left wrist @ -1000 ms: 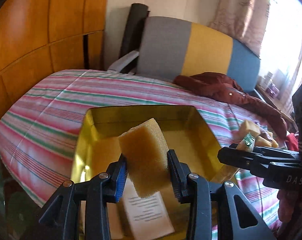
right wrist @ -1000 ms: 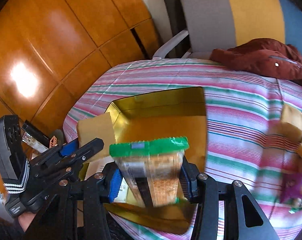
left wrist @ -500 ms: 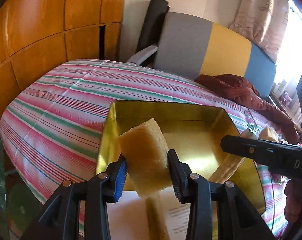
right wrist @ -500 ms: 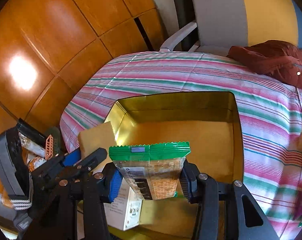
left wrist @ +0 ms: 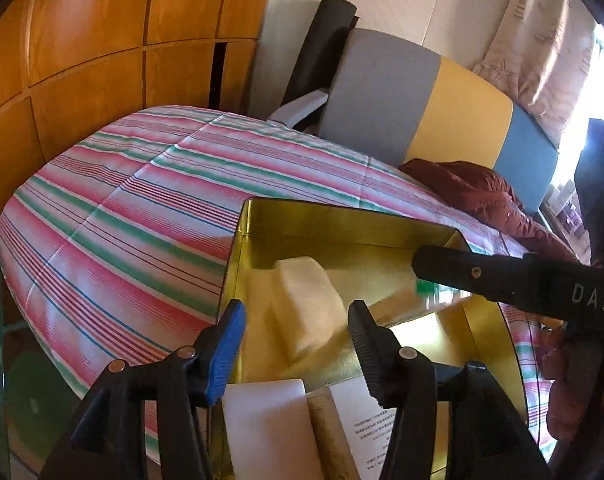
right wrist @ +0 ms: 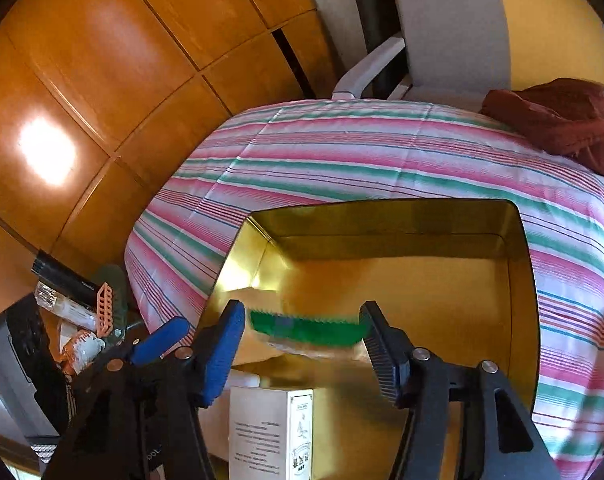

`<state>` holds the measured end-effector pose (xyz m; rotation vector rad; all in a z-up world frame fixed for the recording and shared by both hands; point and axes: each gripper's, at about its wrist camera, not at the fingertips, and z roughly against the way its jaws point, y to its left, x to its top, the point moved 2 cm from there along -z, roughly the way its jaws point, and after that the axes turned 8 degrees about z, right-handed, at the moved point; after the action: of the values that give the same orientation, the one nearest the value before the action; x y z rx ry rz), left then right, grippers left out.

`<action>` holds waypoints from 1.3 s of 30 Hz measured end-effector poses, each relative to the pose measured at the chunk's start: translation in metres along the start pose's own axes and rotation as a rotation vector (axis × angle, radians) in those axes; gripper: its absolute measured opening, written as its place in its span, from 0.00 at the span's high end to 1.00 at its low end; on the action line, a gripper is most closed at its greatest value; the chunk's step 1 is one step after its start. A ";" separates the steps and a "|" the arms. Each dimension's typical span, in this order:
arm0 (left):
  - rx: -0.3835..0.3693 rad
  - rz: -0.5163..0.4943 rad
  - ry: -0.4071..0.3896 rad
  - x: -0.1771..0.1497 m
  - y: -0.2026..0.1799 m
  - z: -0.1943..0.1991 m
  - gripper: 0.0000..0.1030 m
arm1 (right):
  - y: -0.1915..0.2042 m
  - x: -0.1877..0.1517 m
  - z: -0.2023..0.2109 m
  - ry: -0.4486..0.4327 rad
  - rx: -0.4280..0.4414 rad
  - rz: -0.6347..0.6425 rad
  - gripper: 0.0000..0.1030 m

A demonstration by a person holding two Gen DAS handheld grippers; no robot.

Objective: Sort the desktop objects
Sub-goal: 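Carry sponge and cracker packet into the gold tray and release both, then move both tools back over the pile of items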

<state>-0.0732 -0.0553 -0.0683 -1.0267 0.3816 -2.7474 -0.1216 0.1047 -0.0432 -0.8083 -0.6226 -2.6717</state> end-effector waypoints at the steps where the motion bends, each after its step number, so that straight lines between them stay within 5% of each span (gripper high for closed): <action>1: 0.002 0.005 -0.003 0.000 0.001 0.002 0.48 | -0.001 -0.001 0.001 -0.002 0.002 -0.004 0.39; 8: -0.014 0.033 -0.032 -0.004 0.003 0.021 0.48 | 0.000 -0.011 0.017 -0.042 -0.048 0.003 0.20; 21: -0.050 -0.002 -0.018 -0.017 -0.015 0.031 0.48 | -0.005 -0.038 0.067 -0.161 -0.237 0.070 0.03; 39: -0.159 -0.155 0.056 -0.040 -0.085 0.035 0.48 | -0.101 -0.100 0.125 -0.156 -0.426 -0.137 0.00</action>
<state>-0.0270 0.0293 -0.0419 -1.0590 0.5595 -2.9289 -0.0224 0.2661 -0.0392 -1.1282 -0.1391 -2.9327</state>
